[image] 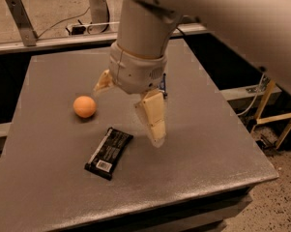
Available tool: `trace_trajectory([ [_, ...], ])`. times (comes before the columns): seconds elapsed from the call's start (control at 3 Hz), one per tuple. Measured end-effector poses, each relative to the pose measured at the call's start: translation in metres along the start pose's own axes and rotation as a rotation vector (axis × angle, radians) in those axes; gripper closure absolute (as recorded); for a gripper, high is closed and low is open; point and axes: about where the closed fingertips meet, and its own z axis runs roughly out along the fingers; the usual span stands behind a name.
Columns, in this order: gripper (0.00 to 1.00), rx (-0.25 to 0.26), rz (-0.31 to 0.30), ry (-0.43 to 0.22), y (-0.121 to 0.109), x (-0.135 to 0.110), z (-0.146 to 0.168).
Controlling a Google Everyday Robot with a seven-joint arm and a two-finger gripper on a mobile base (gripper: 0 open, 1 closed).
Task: Pick rxbar chocolate
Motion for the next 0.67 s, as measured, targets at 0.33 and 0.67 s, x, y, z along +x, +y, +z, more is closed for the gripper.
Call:
trace_trajectory([
  [0.33,0.00,-0.187,-0.250,-0.055,-0.0149,-0.0201,0.0667],
  [0.67,0.00,-0.147,-0.235,-0.051,-0.0206,-0.0207,0.0634],
])
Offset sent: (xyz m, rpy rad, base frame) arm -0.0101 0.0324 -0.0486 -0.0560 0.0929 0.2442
